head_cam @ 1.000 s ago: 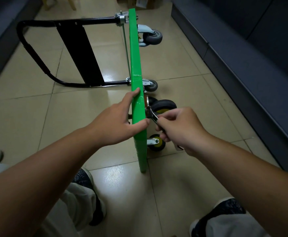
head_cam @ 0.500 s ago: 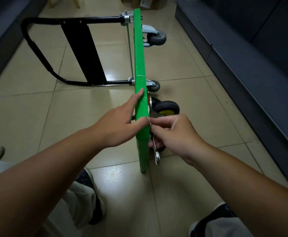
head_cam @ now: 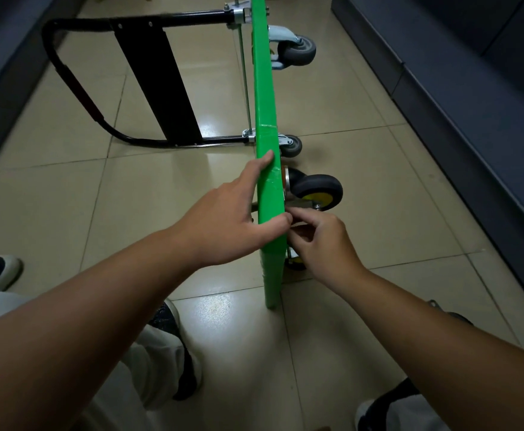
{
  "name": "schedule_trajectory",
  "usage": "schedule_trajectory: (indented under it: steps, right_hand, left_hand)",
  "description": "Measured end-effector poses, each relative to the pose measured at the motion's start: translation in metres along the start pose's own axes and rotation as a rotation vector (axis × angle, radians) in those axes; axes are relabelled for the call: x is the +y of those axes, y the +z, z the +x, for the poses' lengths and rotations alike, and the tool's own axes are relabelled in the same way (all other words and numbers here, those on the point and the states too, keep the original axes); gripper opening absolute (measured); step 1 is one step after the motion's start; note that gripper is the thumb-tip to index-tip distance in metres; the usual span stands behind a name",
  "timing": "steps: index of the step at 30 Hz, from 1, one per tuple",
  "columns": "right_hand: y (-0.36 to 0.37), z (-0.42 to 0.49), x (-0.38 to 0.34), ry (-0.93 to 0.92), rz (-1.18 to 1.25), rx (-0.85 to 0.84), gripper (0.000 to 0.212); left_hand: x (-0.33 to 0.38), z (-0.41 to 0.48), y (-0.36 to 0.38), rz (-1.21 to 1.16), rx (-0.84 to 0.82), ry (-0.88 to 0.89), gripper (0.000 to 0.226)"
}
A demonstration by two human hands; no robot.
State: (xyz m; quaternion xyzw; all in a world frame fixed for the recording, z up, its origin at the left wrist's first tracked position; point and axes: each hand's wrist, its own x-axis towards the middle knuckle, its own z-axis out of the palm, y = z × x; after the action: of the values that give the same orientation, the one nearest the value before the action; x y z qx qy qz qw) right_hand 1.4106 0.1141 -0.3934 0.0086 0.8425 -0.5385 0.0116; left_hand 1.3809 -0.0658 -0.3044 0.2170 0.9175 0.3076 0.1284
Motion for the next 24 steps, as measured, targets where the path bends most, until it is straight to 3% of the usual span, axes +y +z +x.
schedule_trajectory:
  steps: [3,6,9,14,24]
  right_hand:
    - [-0.019,-0.018,-0.001,-0.005,-0.174,-0.051,0.037]
    - [-0.045,-0.045,-0.002,0.233,-0.307,-0.174,0.025]
    - [-0.062,-0.056,-0.019,0.445,-0.254,-0.227,0.014]
    - [-0.054,-0.024,-0.061,0.412,0.019,0.013,0.018]
    - [-0.04,-0.008,-0.092,0.424,0.209,-0.06,0.016]
  left_hand:
    - [0.001,0.0,-0.001,0.012,0.006,-0.01,0.096]
    - [0.0,0.0,-0.001,-0.003,0.01,-0.006,0.091]
    - [0.001,0.0,-0.001,-0.01,0.006,-0.003,0.09]
    - [0.003,0.0,-0.001,0.008,-0.002,-0.016,0.091]
    - [-0.002,0.002,0.001,0.033,-0.001,-0.009,0.09]
